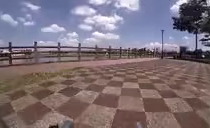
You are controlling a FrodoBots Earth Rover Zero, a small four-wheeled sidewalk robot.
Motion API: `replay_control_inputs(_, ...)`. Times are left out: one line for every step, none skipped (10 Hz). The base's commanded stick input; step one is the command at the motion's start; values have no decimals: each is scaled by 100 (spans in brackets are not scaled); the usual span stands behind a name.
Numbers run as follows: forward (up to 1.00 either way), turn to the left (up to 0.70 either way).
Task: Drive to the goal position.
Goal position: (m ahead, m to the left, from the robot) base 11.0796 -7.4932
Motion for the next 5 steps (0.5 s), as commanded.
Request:
replay_control_inputs(70,0)
replay_control_inputs(70,0)
replay_control_inputs(70,0)
replay_control_inputs(70,0)
replay_control_inputs(70,0)
